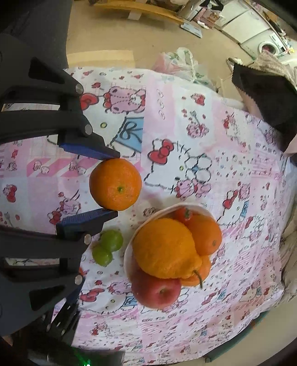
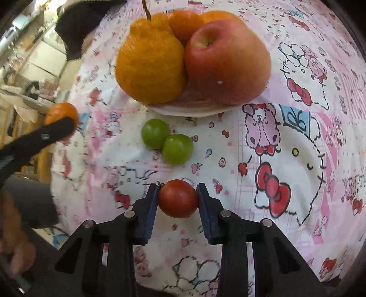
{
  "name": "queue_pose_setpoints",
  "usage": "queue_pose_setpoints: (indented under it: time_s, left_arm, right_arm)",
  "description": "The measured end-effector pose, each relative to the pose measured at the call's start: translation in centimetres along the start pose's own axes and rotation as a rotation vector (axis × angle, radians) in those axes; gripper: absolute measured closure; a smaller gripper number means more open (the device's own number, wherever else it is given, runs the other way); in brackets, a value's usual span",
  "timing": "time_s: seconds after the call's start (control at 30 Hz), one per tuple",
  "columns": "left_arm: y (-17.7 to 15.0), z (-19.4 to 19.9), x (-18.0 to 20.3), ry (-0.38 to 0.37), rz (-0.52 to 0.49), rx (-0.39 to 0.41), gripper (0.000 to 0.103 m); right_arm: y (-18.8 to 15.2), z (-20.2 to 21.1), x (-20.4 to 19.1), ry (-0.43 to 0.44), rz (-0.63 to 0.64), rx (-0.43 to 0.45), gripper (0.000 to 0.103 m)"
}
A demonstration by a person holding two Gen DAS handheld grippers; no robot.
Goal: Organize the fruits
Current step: 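Grasp the red cherry tomato with the right tool while the left tool holds the tangerine, then carry the tangerine and tomato over the plate with both tools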
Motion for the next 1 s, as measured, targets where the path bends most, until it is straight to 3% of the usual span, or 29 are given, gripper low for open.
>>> queue_pose_setpoints:
  time_s: [0.3, 0.57, 0.73, 1.0]
  left_arm:
    - [1.1, 0.9, -0.4, -0.015, 0.041, 0.052, 0.065]
    - [1.9, 2.3, 0.0, -0.037, 0.029, 0.113, 0.065]
    - [2.5, 2.8, 0.1, -0.056, 0.044, 0.113, 0.065]
    - [7.0, 4.5, -0.2, -0.096, 0.084, 0.152, 0.065]
  right_arm:
    - [3.0, 8.3, 0.9, 0.19, -0.151, 0.278, 0.067]
    - [5.6, 11.4, 1.0, 0.277, -0.221, 0.417, 0.067]
    - [7.6, 12.3, 1.4, 0.239, -0.205, 0.46, 0.067]
    - [13.5, 10.5, 0.9, 0.215, -0.142, 0.434, 0.067]
Point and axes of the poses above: each gripper's, at about its wrist camera, not at the fingertips, and z roughly against the way its jaws point, x to its right, y to its top, the point moved 7 cm from there along -z, roughly the way its jaws point, and after that the axes turned 13 degrees about x, right-handed, at the moved point
